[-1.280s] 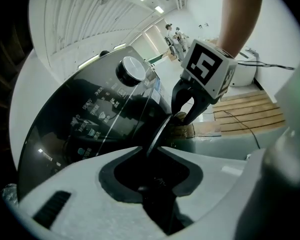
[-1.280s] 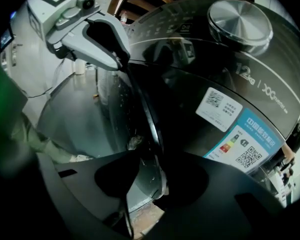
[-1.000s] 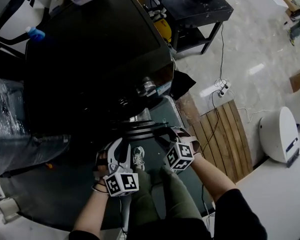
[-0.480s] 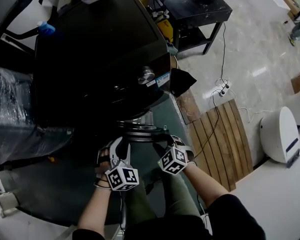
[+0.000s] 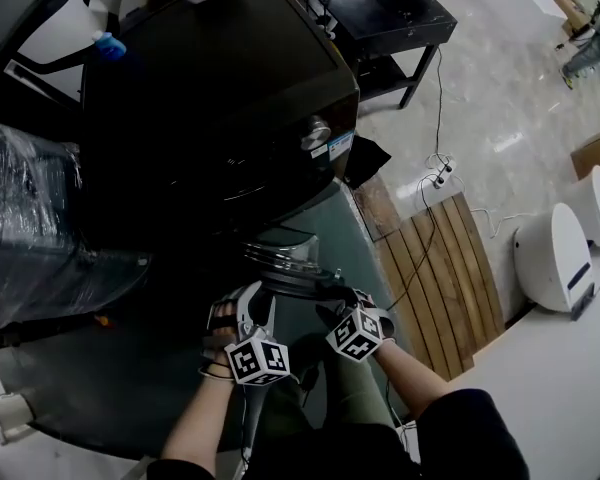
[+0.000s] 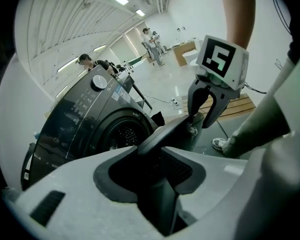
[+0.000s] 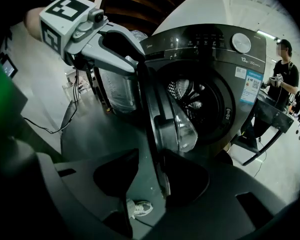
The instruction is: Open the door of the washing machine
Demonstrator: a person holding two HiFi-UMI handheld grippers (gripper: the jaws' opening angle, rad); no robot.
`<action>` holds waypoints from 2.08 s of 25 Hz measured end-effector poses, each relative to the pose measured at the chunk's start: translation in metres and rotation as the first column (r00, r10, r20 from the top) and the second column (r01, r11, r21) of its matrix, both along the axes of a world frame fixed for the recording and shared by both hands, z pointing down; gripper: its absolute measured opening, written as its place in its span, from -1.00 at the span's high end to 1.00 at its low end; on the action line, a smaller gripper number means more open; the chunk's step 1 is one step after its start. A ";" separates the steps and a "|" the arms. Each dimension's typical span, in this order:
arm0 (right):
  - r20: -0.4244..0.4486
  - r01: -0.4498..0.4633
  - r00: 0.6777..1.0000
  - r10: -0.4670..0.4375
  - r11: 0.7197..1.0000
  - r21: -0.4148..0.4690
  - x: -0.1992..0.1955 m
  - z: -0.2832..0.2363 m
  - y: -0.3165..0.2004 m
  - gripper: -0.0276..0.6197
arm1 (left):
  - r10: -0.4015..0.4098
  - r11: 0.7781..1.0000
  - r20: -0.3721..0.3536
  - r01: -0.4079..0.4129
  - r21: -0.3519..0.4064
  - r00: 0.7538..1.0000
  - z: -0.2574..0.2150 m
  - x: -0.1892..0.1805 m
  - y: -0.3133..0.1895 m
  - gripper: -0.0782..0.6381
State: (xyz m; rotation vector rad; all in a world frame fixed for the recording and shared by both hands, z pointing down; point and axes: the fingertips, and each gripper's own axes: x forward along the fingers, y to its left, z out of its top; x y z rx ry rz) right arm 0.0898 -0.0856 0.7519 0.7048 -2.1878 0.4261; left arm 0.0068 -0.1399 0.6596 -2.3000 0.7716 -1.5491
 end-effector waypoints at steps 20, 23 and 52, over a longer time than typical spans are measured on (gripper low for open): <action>-0.051 0.060 0.997 -0.066 0.992 -0.115 -0.105 -0.012 0.144 0.27 | -0.338 0.928 -0.193 0.292 -0.233 0.921 0.005 -0.127 0.108 0.34; -0.042 0.070 0.996 -0.075 0.991 -0.111 -0.121 -0.019 0.156 0.27 | -0.442 0.881 -0.230 0.371 -0.293 0.867 0.007 -0.151 0.121 0.36; -0.031 0.119 0.992 -0.119 0.993 0.009 -0.253 -0.088 0.173 0.28 | -0.814 0.569 -0.402 0.716 -0.404 0.419 0.005 -0.427 0.125 0.40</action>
